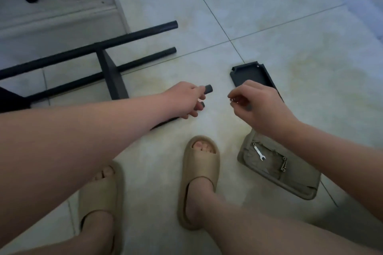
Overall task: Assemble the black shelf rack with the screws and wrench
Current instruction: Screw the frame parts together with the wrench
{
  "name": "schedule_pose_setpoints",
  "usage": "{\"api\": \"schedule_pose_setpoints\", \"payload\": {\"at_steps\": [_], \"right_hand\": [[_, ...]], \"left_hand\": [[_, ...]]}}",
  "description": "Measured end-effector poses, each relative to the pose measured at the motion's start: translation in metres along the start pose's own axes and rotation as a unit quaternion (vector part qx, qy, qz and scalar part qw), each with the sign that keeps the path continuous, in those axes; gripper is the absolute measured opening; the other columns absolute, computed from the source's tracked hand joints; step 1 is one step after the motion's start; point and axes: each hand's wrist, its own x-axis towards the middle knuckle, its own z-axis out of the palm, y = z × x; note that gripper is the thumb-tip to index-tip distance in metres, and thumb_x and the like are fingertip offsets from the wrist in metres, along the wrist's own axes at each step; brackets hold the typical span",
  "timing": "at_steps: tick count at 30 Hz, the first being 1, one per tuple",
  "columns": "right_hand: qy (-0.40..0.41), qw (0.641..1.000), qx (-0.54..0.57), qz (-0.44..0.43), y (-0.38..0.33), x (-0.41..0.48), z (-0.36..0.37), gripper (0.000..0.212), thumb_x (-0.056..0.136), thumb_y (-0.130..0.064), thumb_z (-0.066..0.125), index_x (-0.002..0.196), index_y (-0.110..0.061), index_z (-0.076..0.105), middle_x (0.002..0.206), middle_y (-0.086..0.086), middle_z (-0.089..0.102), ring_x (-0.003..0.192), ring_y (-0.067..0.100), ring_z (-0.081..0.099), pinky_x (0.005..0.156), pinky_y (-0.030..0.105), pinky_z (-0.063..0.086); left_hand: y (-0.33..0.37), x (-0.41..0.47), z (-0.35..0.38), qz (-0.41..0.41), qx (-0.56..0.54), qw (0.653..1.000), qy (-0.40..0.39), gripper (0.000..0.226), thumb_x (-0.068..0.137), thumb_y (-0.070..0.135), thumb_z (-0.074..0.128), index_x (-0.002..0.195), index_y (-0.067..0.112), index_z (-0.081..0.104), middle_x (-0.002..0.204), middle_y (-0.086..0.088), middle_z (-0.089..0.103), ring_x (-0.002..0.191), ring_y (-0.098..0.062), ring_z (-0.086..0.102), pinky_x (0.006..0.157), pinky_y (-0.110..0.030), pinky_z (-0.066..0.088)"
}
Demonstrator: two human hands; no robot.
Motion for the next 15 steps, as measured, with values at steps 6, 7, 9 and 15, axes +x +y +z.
{"api": "schedule_pose_setpoints", "payload": {"at_steps": [6,7,9,15], "right_hand": [[-0.044,0.996,0.015,-0.074,-0.092,0.061,0.023,0.012,0.090,-0.005,0.072,0.101,-0.006,0.074,0.090,0.001,0.063,0.075,0.021,0.062,0.076,0.042,0.054],[-0.052,0.995,0.016,-0.082,-0.103,0.069,0.030,0.011,0.090,-0.009,0.073,0.101,-0.007,0.075,0.091,0.001,0.062,0.076,0.022,0.062,0.075,0.044,0.054],[-0.062,0.993,0.022,-0.101,-0.125,0.085,0.048,0.011,0.091,-0.015,0.074,0.100,-0.010,0.076,0.092,0.002,0.062,0.078,0.023,0.061,0.074,0.047,0.053],[-0.121,0.982,0.038,-0.140,-0.163,0.117,0.111,0.022,0.089,-0.010,0.075,0.111,-0.012,0.077,0.094,0.008,0.061,0.084,0.018,0.055,0.075,0.043,0.052]], "left_hand": [[-0.038,-0.038,-0.072,-0.078,-0.261,0.962,-0.019,0.050,0.105,0.049,0.037,0.105,0.009,0.068,0.090,-0.008,0.078,0.083,-0.026,0.076,0.071,-0.033,0.058],[-0.047,-0.042,-0.083,-0.085,-0.303,0.949,-0.026,0.053,0.105,0.050,0.036,0.106,0.008,0.068,0.092,-0.009,0.077,0.082,-0.025,0.076,0.068,-0.032,0.058],[-0.062,-0.046,-0.104,-0.092,-0.365,0.925,-0.043,0.058,0.105,0.051,0.033,0.103,0.005,0.068,0.092,-0.011,0.077,0.080,-0.024,0.075,0.064,-0.030,0.058],[-0.100,-0.040,-0.141,-0.107,-0.472,0.875,-0.032,0.059,0.108,0.044,0.031,0.082,0.003,0.067,0.072,-0.009,0.071,0.056,-0.017,0.067,0.057,-0.027,0.057]]}}
